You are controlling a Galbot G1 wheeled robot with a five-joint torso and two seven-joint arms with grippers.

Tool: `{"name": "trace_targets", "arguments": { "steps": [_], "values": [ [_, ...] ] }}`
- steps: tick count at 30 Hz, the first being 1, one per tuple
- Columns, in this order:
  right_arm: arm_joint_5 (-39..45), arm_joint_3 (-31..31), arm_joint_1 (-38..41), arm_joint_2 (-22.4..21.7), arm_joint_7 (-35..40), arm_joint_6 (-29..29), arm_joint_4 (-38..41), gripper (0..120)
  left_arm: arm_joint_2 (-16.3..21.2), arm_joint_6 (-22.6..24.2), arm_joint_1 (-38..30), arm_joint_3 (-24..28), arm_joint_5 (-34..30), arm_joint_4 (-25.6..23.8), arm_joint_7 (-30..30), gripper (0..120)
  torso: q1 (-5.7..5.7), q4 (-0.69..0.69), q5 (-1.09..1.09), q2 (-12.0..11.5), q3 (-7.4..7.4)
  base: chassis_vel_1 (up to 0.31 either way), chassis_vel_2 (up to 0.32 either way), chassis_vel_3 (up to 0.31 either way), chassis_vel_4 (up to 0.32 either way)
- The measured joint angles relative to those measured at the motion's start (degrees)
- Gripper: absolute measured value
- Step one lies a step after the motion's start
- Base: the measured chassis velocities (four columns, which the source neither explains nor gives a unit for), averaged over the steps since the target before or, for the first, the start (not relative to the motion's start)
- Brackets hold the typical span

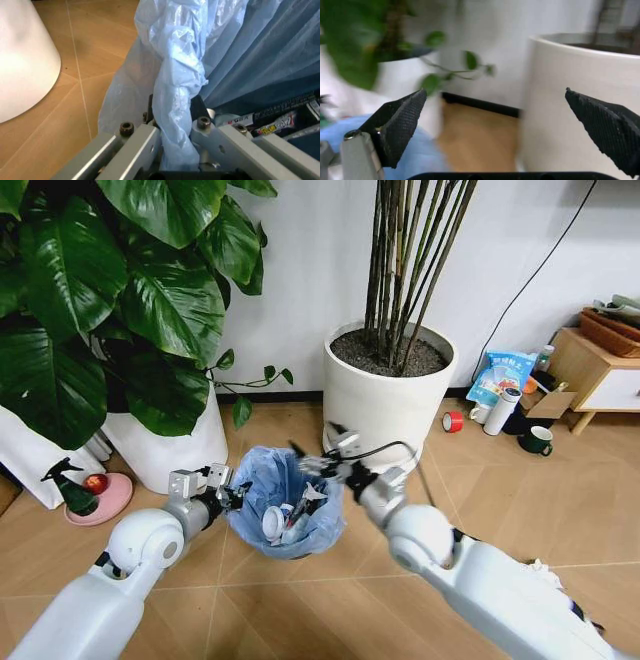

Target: Pick up the trash bin and place the garbage on the floor into it.

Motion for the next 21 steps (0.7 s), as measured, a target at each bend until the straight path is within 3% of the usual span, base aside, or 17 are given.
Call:
{"name": "trace_targets", "arguments": {
  "steps": [6, 8, 11, 21],
  "values": [
    [0.0, 14.2, -12.5, -0.7, 3.7, -3.6, 3.5, 100, -0.6, -0.1, 0.9, -0.4, 0.6, -0.5, -0.1, 0, 0.00, 0.03, -0.01, 0.0, 0.00, 0.000, 0.000, 0.000, 0.000],
    [-0.4, 15.4, -13.8, -0.7, 3.7, -3.7, 3.7, 100, -0.7, -0.2, 0.9, -0.4, 0.6, -0.5, -0.2, 0, 0.00, 0.02, 0.01, 0.0, 0.00, 0.000, 0.000, 0.000, 0.000],
    [-3.6, 23.9, -23.8, 0.4, 3.8, -4.0, 4.9, 100, -0.9, -0.2, 0.9, -0.4, 0.9, -0.5, -0.1, 0, 0.00, 0.00, -0.01, 0.0, 0.00, 0.000, 0.000, 0.000, 0.000],
    [-11.1, 35.4, -36.3, 7.2, 0.5, -0.7, 2.0, 100, -1.3, -0.4, 2.2, -1.3, 1.6, -1.5, 0.0, 0, 0.00, 0.04, -0.02, 0.0, 0.00, 0.000, 0.000, 0.000, 0.000]
  ]
}}
